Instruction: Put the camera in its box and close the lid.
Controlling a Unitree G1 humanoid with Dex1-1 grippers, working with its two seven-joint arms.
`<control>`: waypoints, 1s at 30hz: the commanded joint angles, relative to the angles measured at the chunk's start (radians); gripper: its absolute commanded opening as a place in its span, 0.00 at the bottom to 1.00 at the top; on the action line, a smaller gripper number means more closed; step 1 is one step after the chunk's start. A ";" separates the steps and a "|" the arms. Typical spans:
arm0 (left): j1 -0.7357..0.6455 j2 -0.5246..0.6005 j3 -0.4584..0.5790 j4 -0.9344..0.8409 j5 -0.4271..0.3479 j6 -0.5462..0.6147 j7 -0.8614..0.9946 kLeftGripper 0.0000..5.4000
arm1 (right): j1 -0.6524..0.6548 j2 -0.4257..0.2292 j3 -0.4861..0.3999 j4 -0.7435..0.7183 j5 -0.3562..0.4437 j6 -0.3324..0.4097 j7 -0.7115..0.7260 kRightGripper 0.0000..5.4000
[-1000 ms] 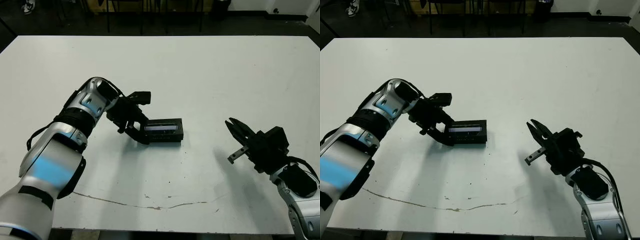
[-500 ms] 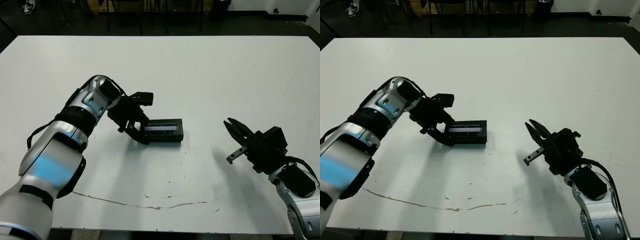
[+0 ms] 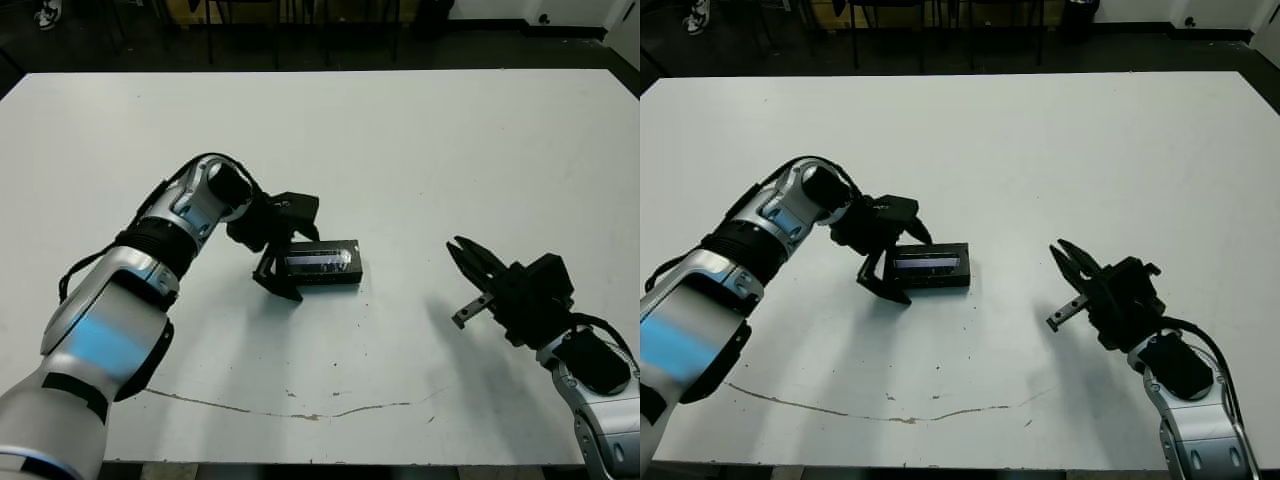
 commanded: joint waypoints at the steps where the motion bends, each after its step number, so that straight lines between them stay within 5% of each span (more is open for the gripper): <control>1: 0.091 0.006 -0.031 0.031 0.043 0.033 0.002 1.00 | 0.017 0.000 0.000 0.006 0.001 0.013 -0.002 0.00; 18: 0.230 0.214 0.069 -0.135 -0.048 0.077 -0.007 1.00 | 0.015 0.002 0.001 0.027 0.001 -0.025 0.004 0.00; 30: 0.468 0.491 0.200 -0.544 -0.134 0.285 0.029 1.00 | 0.015 -0.002 0.006 0.014 -0.008 -0.009 -0.003 0.00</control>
